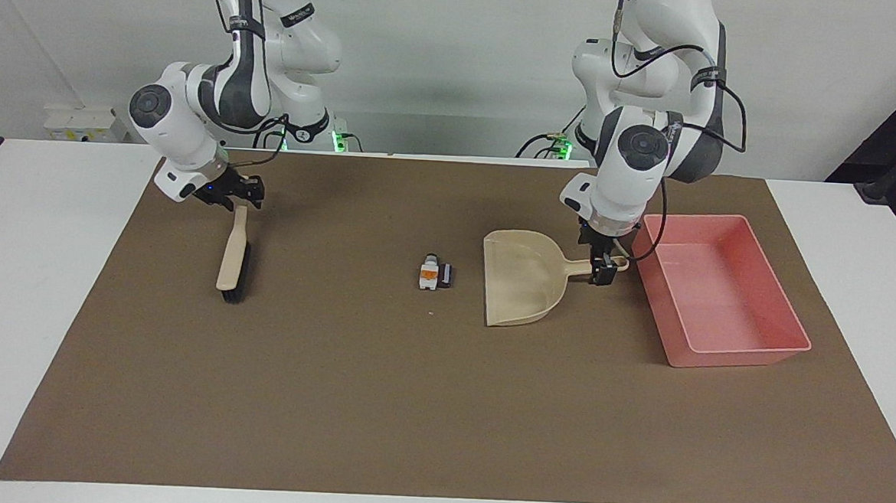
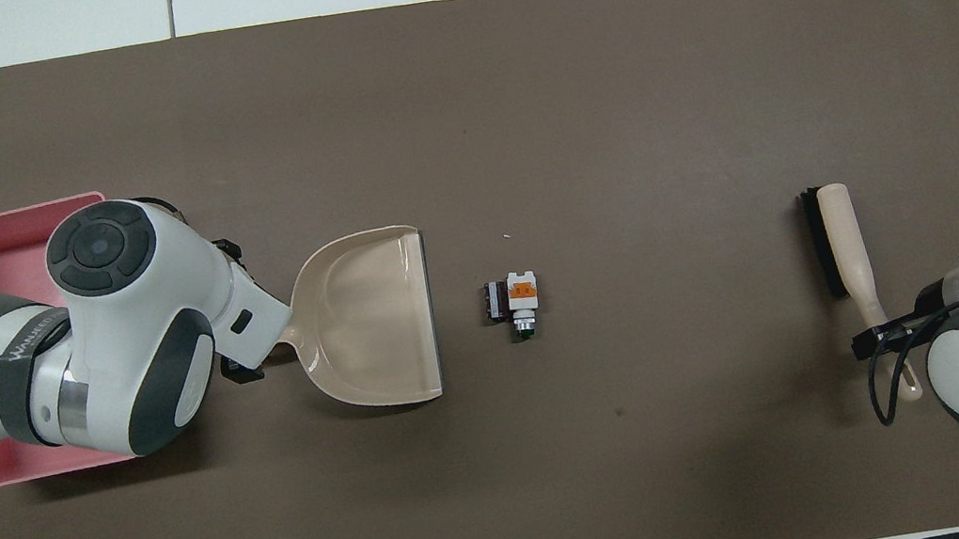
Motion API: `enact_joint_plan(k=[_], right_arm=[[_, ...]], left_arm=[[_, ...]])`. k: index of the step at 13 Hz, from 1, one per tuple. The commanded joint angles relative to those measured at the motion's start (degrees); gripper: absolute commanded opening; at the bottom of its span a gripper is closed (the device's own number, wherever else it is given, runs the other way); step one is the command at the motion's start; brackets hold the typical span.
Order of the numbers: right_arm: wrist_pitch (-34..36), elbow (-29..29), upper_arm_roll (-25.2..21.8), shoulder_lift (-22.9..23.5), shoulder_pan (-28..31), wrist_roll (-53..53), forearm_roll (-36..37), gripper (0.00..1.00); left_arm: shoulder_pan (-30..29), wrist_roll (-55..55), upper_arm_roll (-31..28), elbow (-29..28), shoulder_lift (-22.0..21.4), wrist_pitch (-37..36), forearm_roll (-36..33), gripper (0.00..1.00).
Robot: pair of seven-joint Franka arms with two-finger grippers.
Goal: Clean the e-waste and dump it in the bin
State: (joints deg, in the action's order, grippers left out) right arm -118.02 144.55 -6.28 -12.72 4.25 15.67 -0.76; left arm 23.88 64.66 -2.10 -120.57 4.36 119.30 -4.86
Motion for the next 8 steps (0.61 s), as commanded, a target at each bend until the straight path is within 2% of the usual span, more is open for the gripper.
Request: enact_joint_plan(k=[1,8], right_arm=[[-1.1,0.6,0.3,-0.2,1.0,2.0,-0.6,0.6],[-1.1,0.6,0.3,-0.2,1.6,2.7,-0.6,0.44]], left_arm=[[1.7,-3.4,-0.8,-4.5,-1.4,4.0,-2.5,0.99],[1.8,-6.1,-0.8,-6.6,-1.2,7.2,-2.5,0.96]])
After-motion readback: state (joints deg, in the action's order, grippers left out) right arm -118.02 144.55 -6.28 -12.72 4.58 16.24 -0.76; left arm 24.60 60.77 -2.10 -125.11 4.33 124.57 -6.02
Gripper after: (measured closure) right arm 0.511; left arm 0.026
